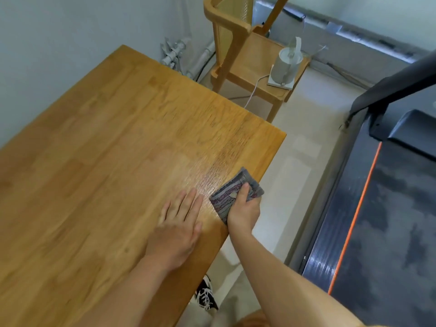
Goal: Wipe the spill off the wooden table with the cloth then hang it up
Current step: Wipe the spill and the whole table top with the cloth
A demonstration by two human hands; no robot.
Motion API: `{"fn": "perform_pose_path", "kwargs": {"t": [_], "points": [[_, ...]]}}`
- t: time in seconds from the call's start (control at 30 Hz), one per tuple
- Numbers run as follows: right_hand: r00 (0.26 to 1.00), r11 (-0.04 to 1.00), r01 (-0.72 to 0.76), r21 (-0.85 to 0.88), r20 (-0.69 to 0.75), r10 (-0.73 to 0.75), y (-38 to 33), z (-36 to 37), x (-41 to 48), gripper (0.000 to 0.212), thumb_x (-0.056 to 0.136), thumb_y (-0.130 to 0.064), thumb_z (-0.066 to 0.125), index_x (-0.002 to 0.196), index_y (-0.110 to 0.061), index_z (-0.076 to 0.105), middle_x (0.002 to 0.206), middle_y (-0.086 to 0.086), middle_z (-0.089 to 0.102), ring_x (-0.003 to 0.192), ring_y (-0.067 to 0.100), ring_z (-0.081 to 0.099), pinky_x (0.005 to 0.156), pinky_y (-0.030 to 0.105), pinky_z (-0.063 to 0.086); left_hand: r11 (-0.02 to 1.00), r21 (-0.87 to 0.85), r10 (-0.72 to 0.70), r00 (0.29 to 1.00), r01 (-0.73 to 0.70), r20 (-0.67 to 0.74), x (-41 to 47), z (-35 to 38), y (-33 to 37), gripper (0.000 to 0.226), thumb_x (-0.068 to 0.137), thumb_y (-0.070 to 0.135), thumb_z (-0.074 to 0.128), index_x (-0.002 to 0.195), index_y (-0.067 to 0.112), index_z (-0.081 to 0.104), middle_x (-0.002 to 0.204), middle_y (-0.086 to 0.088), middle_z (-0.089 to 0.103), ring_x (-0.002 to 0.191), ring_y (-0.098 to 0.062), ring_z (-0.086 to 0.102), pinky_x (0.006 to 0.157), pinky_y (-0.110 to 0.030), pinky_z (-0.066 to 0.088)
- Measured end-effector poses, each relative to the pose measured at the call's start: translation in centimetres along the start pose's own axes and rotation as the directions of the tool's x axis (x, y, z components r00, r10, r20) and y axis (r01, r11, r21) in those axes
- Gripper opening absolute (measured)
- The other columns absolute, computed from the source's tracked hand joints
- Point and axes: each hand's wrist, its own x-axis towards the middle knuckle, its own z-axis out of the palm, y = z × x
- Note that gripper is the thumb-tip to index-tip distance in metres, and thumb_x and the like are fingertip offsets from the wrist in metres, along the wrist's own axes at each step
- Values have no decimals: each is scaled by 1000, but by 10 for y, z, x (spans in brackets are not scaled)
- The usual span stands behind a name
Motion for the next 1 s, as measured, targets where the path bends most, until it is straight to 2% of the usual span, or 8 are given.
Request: {"fn": "perform_pose_path", "kwargs": {"t": [0.13,0.23,0.33,0.5,0.57,0.73,0.9,1.0], "points": [[992,991,127,-36,19,-126,42,8,-59,64,96,-59,34,143,-16,35,137,10,54,124,28,53,100,46,46,1000,14,2,999,-2,-48,-61,21,-27,57,99,41,22,152,23,17,159,3,16,146,-15,10,115,-41,10],[989,991,114,-76,99,-106,69,4,-103,73,91,-66,30,147,-19,27,142,7,51,126,26,52,100,46,47,999,39,5,999,-4,-37,-96,32,-36,57,98,40,20,152,22,16,159,3,14,146,-15,9,115,-41,11],[989,988,93,-121,126,-78,76,1,-115,68,97,-57,31,150,-16,21,140,7,52,123,26,53,98,44,47,999,34,-15,999,16,-37,-107,36,-34,58,97,39,23,152,20,16,159,1,17,146,-17,11,115,-45,11],[1000,994,0,-109,-1,0,43,10,-87,53,101,-47,32,136,-8,38,123,13,61,110,33,59,85,39,48,998,56,-30,996,35,-87,-105,39,-31,60,95,36,25,151,18,17,158,-1,17,146,-19,11,116,-47,11],[998,993,59,-103,-15,-61,43,9,-79,50,102,-46,33,133,-8,41,116,9,63,108,33,60,82,38,46,997,61,-30,993,37,-110,-105,41,-29,59,95,36,25,151,18,19,158,-2,18,146,-20,13,116,-46,11],[969,965,247,-88,-3,-249,72,7,-101,57,101,-45,33,146,-9,31,139,12,52,123,29,52,96,41,45,998,36,-46,983,53,-177,-106,43,-27,59,94,36,21,150,18,25,157,-1,23,145,-20,17,116,-44,8],[968,967,247,-55,64,-244,123,9,-183,63,100,-43,36,153,-13,19,150,9,41,134,26,43,106,39,41,999,-32,-21,976,14,-215,-106,43,-31,59,92,32,19,148,18,30,156,-2,25,145,-20,17,117,-43,7],[957,959,270,-92,132,-257,127,4,-179,66,100,-44,35,154,-11,15,151,11,39,135,28,41,108,40,38,998,-56,-19,976,7,-219,-108,44,-32,60,91,33,16,149,19,29,157,0,22,146,-18,14,117,-40,3]]}}
